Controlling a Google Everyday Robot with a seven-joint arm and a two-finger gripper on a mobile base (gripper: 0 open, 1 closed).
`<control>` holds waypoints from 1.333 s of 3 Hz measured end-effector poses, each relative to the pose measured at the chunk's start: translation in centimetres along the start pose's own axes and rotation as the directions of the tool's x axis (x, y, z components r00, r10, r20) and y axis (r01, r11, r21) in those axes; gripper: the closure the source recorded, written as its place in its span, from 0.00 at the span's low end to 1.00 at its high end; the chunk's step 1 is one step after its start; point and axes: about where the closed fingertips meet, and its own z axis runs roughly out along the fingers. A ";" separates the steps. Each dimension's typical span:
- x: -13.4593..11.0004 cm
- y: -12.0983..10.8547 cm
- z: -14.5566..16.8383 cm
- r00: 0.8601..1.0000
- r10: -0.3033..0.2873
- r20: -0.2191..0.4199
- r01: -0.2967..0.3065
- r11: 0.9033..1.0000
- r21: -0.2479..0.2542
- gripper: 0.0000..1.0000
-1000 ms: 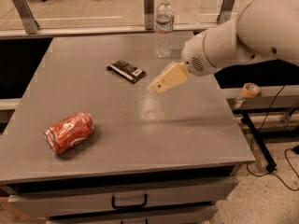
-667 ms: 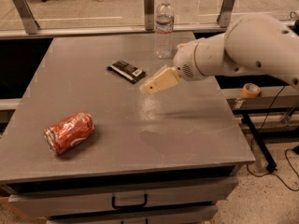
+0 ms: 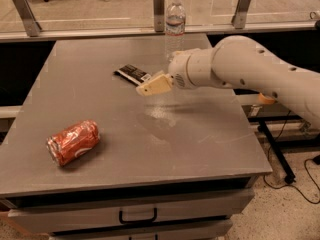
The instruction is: Move rxbar chocolate near coke can
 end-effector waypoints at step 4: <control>-0.6 0.6 8.3 0.997 0.031 0.065 -0.024 0.994 -0.107 0.26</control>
Offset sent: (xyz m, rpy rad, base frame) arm 0.0527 0.0397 -0.0279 0.0644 -0.0016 0.0371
